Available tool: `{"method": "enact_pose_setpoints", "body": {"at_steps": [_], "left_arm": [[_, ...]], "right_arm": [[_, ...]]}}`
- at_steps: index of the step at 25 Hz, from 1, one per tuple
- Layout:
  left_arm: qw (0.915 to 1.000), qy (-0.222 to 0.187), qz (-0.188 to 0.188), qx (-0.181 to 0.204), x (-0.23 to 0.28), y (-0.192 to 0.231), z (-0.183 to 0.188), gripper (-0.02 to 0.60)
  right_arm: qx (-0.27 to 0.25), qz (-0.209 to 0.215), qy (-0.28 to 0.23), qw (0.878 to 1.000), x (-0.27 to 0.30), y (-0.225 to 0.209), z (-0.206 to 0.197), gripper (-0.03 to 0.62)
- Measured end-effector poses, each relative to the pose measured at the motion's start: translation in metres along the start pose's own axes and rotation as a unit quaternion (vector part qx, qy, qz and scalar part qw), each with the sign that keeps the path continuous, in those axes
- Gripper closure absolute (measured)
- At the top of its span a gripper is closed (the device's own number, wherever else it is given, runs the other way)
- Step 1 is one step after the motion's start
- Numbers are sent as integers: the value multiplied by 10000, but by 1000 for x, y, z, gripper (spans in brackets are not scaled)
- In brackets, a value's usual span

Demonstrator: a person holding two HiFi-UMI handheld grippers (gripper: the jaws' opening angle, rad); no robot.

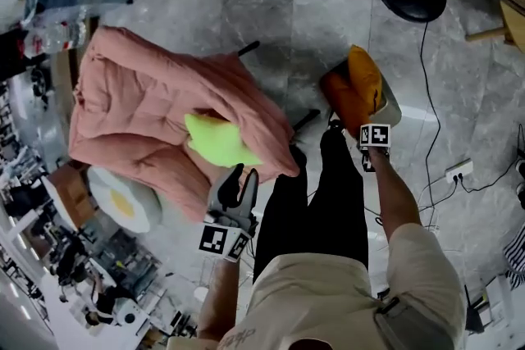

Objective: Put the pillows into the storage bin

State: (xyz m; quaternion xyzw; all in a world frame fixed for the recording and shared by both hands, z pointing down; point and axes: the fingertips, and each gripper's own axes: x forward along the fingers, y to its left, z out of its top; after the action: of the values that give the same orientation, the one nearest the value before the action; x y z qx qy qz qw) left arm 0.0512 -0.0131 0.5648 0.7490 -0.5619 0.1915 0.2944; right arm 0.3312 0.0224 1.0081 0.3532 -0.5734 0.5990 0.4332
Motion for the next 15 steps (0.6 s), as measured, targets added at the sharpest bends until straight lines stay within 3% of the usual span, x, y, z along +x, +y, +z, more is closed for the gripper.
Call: {"method": "enact_pose_setpoints", "body": {"at_steps": [7,15], "left_arm": [[9972,-702,218,-132,-33,2,45,456],[9905,-1147,744,-144,-92,23,54,453]], "right_arm": [[-688,-91,-492,9964,-81,13,48,401],[-1294,-12,-853,9879,-141,46,77,396]]}}
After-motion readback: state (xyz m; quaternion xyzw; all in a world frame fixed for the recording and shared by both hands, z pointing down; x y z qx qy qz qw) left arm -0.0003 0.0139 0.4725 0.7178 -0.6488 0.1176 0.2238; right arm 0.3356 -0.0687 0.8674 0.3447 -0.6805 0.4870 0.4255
